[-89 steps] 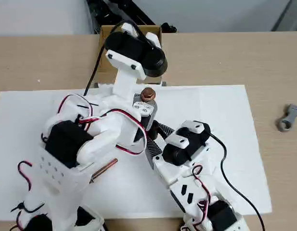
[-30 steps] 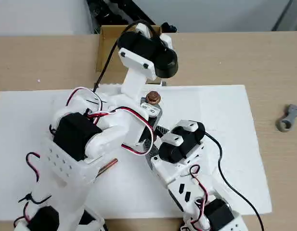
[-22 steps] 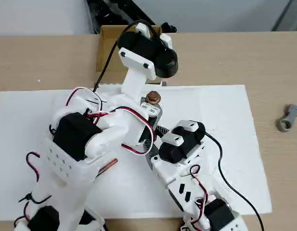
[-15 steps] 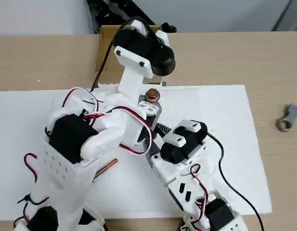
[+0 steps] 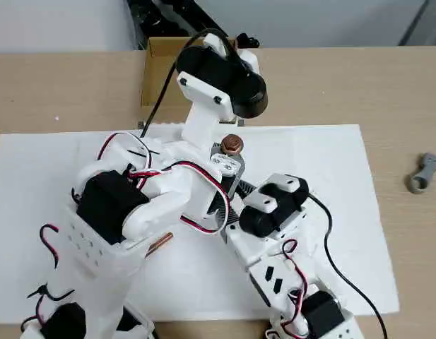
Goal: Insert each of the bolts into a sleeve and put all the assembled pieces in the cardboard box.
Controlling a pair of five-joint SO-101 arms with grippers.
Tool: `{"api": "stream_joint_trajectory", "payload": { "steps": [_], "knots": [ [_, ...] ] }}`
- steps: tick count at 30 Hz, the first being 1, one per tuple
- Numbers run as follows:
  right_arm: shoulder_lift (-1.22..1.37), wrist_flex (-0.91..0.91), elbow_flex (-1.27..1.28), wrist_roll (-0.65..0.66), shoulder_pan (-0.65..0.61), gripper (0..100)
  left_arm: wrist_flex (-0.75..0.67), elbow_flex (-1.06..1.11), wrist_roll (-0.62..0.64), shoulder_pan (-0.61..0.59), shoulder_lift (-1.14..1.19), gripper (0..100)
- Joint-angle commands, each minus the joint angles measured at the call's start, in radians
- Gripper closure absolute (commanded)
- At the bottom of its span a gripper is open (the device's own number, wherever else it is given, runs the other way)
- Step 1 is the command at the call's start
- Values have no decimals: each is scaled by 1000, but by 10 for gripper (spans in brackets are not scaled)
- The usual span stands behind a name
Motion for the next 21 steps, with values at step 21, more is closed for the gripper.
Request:
{"api": "stream_joint_trajectory", "payload": {
  "steps": [21],
  "knots": [
    [-7, -44, -21, 8, 25, 995, -54, 292, -26, 2, -95, 924]
  ]
}}
